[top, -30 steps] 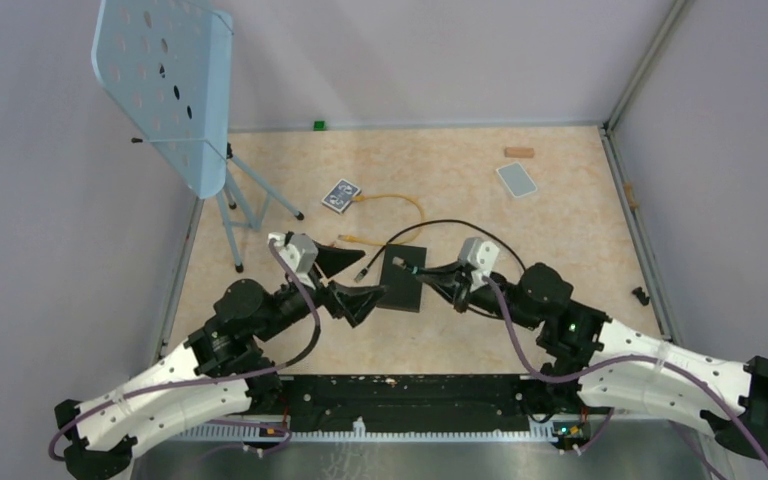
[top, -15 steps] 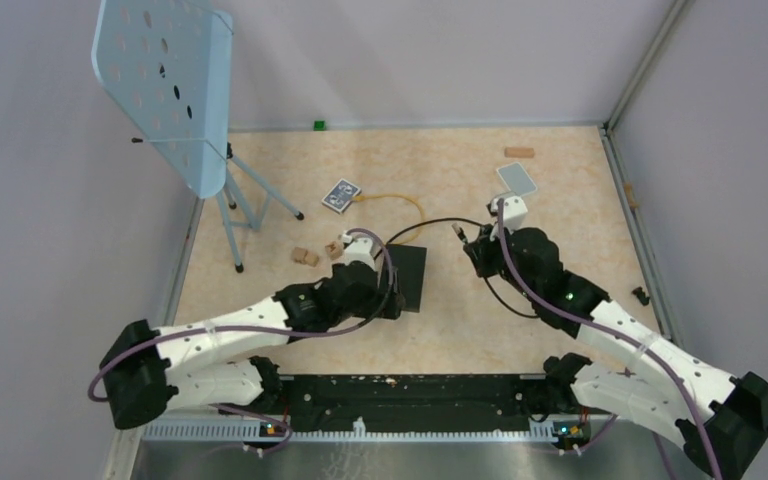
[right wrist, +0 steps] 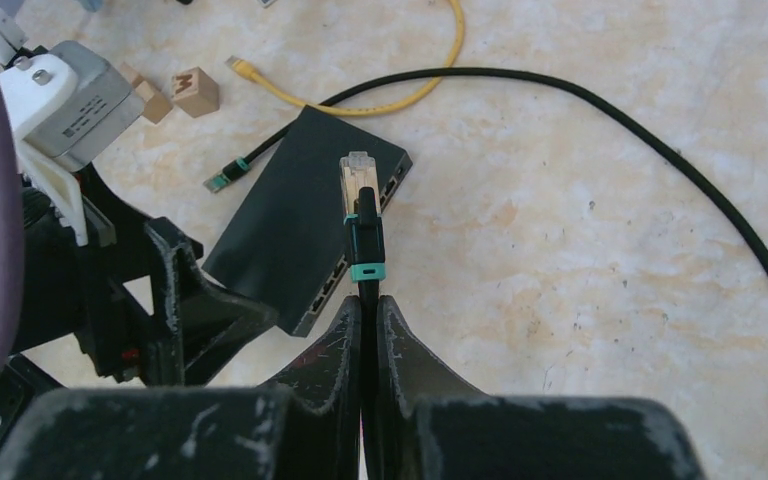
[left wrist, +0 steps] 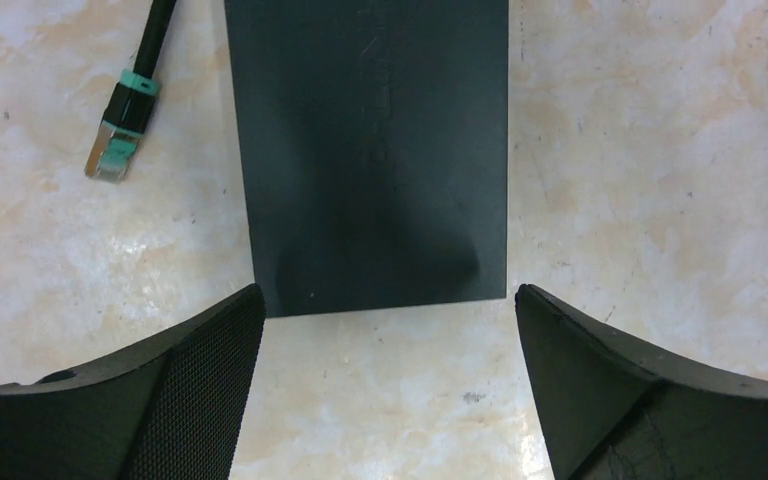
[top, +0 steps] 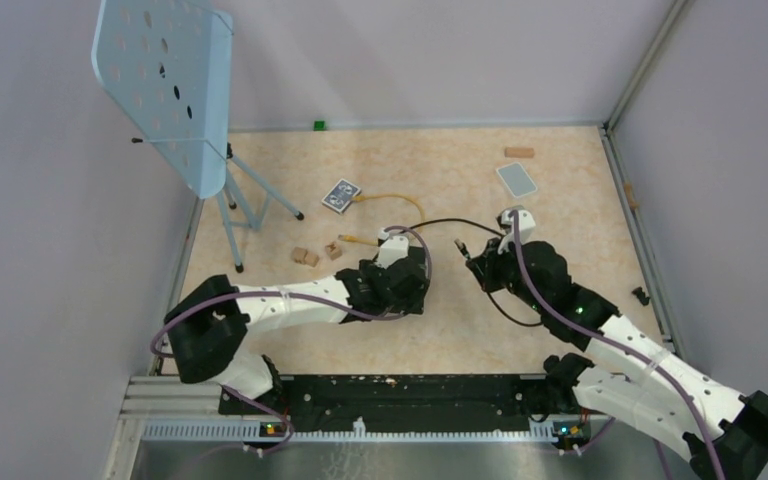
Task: Insert the plug into the switch port
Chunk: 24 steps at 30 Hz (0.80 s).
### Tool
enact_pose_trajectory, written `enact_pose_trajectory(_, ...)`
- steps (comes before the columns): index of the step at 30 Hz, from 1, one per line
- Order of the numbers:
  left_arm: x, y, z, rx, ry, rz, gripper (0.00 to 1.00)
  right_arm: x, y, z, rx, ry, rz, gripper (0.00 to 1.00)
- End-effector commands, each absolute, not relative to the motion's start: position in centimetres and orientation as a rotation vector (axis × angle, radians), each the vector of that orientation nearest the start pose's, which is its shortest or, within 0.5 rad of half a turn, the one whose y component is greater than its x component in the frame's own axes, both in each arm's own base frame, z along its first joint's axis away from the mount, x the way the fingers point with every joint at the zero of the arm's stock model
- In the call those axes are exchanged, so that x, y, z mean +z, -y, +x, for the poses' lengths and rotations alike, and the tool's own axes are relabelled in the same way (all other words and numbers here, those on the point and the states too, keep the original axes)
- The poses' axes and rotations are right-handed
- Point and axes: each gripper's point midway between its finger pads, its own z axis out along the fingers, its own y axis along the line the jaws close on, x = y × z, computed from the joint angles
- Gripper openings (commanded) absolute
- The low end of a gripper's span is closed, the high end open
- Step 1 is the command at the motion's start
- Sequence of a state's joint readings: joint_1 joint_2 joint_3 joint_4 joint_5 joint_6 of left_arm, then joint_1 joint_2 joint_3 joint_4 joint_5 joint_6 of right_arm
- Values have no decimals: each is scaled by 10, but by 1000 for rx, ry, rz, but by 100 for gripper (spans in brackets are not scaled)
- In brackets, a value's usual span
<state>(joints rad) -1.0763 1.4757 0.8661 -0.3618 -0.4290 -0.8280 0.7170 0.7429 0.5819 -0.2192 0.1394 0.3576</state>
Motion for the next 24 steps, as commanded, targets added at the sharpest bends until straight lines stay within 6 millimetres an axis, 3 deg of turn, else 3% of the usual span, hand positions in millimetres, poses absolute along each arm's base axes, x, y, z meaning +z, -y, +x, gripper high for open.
enact_pose_trajectory(1,71,293,218,-222,-2404,157,99,165,-180,225,545,-2061,-199,0)
enact_pose_trajectory(6,76,267,216,-147,-2387,75,99,124,-193,207,589,-2220,-310,0)
enact_pose_trajectory(9,93,253,215,-234,-2331,14,99,102,-203,196,655,-2266,-366,0)
enact_pose_trajectory(15,90,225,217,-361,-2323,-61,99,67,-213,183,677,-2329,-372,0)
enact_pose_trajectory(24,93,204,223,-407,-2319,-76,99,50,-251,181,681,-2318,-476,0)
